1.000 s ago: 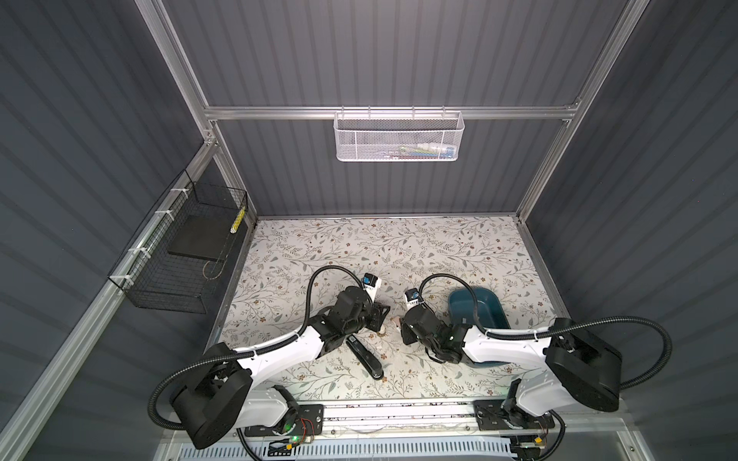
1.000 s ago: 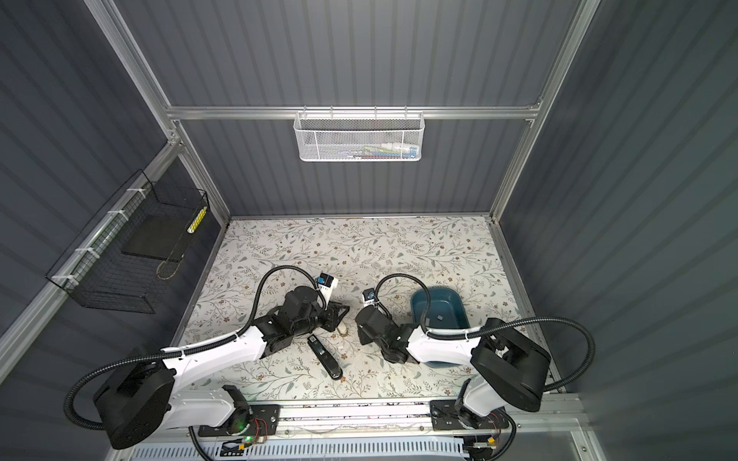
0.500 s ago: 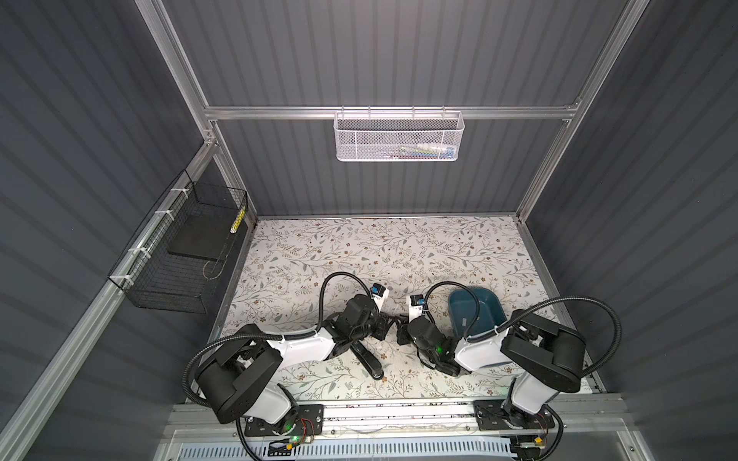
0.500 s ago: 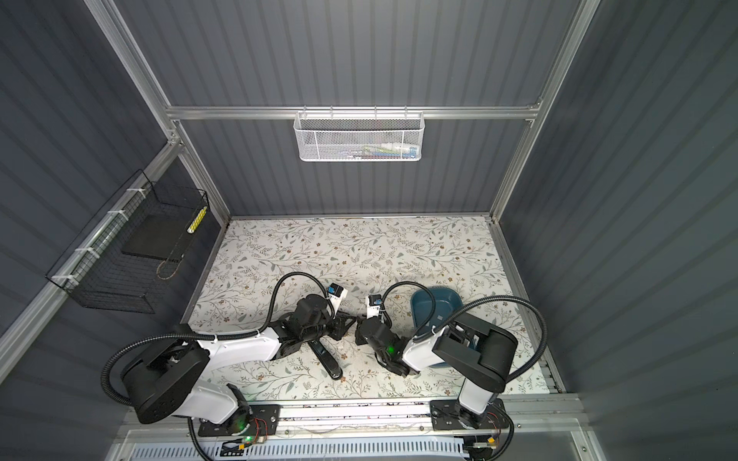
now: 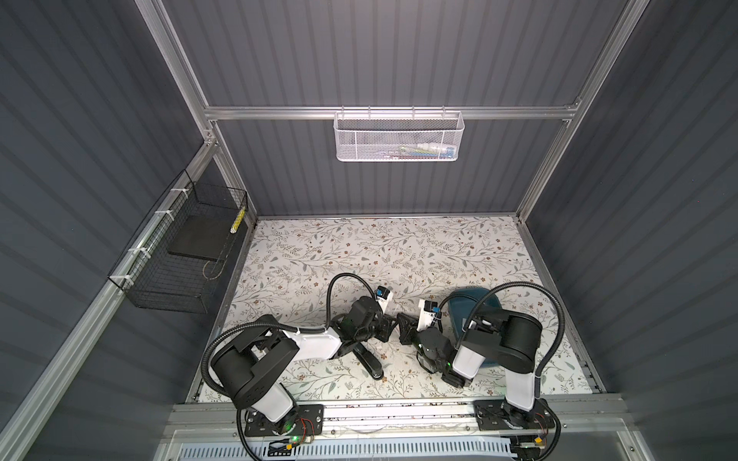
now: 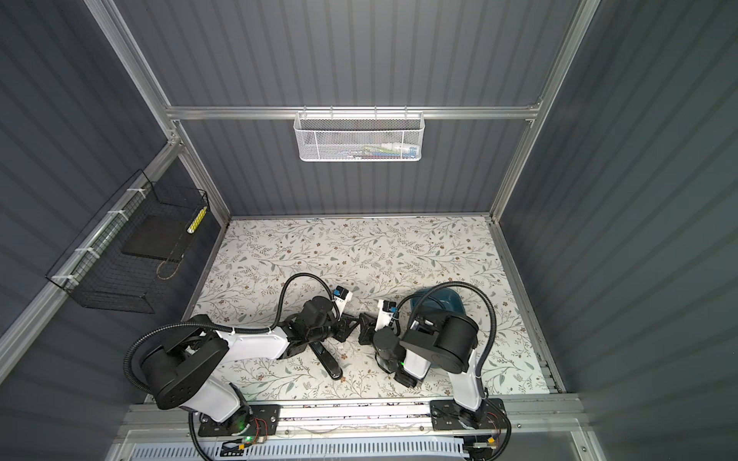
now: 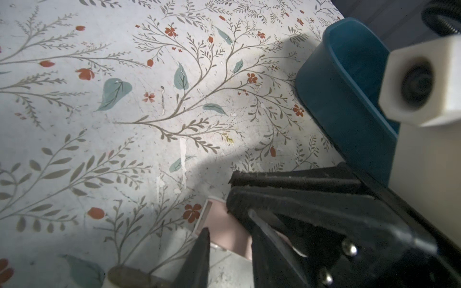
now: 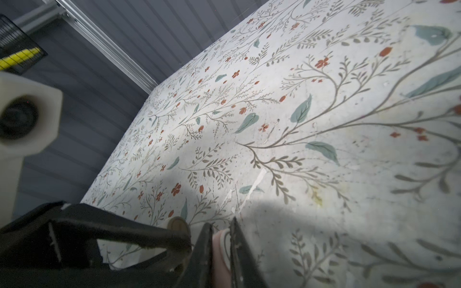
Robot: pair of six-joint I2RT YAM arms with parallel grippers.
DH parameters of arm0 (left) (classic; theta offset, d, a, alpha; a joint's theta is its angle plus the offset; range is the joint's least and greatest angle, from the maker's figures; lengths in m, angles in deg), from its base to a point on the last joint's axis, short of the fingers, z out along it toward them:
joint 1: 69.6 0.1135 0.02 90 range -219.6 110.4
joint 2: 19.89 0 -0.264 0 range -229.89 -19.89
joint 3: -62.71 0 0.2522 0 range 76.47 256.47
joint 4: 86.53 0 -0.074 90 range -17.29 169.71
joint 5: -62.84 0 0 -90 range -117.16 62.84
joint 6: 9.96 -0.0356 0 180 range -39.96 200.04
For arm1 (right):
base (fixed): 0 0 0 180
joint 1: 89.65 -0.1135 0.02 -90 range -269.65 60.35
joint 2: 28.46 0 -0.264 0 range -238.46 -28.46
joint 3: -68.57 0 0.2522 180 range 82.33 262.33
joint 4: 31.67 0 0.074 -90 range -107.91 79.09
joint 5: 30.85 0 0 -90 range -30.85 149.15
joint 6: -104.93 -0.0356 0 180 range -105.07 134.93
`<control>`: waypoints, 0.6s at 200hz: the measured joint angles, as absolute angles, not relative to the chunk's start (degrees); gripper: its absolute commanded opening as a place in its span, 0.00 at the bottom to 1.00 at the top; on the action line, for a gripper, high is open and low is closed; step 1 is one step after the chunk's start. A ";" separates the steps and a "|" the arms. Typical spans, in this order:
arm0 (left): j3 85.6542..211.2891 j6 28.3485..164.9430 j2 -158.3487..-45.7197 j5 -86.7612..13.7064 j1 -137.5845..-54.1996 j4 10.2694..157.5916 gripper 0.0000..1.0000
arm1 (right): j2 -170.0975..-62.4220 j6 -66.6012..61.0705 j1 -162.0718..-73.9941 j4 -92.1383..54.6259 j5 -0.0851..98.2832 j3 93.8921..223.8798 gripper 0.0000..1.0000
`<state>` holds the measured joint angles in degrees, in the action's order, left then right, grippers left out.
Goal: Load the staples into the stapler
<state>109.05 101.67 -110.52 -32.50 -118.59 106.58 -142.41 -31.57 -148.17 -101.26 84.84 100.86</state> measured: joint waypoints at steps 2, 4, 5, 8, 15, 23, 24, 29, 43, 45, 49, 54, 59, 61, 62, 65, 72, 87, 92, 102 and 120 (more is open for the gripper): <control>109.11 101.67 -110.59 -32.46 -118.59 106.69 0.29 | -142.67 -31.68 -148.15 -101.72 84.95 100.86 0.14; 109.16 101.67 -110.70 -32.41 -118.59 106.78 0.29 | -142.91 -31.83 -148.13 -102.11 85.08 100.88 0.14; 109.18 101.67 -110.74 -32.39 -118.59 106.80 0.29 | -143.00 -31.92 -148.13 -102.22 85.13 100.88 0.14; 109.25 101.64 -110.87 -32.35 -118.59 106.93 0.29 | -143.33 -32.24 -148.11 -102.79 85.30 100.88 0.14; 109.42 101.64 -111.20 -32.30 -118.59 107.20 0.28 | -143.81 -32.79 -148.06 -103.60 85.61 100.88 0.15; 109.55 101.64 -111.68 -32.06 -118.59 107.24 0.25 | -144.25 -33.38 -148.06 -104.38 85.92 100.84 0.15; 109.57 101.67 -111.75 -32.06 -118.59 107.26 0.25 | -144.29 -33.40 -148.06 -104.45 85.94 100.81 0.15; 109.68 101.62 -112.14 -31.84 -118.59 107.48 0.24 | -144.57 -33.77 -148.06 -104.93 86.02 100.77 0.15; 110.43 101.64 -113.30 -31.36 -118.53 108.09 0.23 | -145.03 -34.67 -148.04 -105.61 86.64 100.79 0.10; 110.56 101.64 -113.49 -31.30 -118.53 108.11 0.23 | -145.03 -34.87 -148.02 -105.52 86.70 100.81 0.09; 110.80 101.64 -113.80 -31.25 -118.53 108.29 0.23 | -145.01 -35.11 -147.95 -105.56 86.92 100.90 0.08; 111.15 101.64 -114.28 -31.15 -118.55 108.49 0.23 | -144.86 -35.59 -147.89 -105.04 87.29 101.29 0.07; 111.50 101.64 -114.76 -30.99 -118.55 108.59 0.23 | -144.66 -35.92 -147.73 -104.34 87.62 101.64 0.07; 111.63 101.64 -114.96 -31.01 -118.55 108.59 0.23 | -144.53 -36.09 -147.71 -104.10 87.77 101.88 0.07; 111.69 101.64 -115.07 -30.97 -118.55 108.64 0.23 | -144.44 -36.11 -147.67 -103.86 87.88 101.99 0.07; 111.82 101.67 -115.35 -30.80 -118.55 108.73 0.23 | -144.25 -36.35 -147.65 -103.29 88.17 102.17 0.07; 112.09 101.67 -115.85 -30.69 -118.59 109.18 0.23 | -143.81 -36.72 -147.65 -102.11 88.87 102.41 0.07; 112.44 101.69 -116.44 -29.88 -118.81 109.64 0.24 | -143.37 -37.66 -147.65 -99.49 90.57 103.57 0.07; 112.48 101.67 -116.47 -29.53 -118.86 109.67 0.24 | -143.28 -38.01 -147.63 -98.50 91.03 104.11 0.06; 112.55 101.67 -116.64 -28.57 -118.86 109.71 0.24 | -143.02 -38.67 -147.49 -95.36 92.23 105.91 0.06; 112.98 101.67 -117.14 -27.67 -119.10 109.75 0.23 | -141.60 -39.39 -147.89 -91.01 93.87 106.93 0.07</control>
<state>112.98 101.67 -117.14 -27.67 -119.10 109.75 -141.60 -39.39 -147.89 -91.01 93.87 106.93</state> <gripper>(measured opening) 0.234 0.068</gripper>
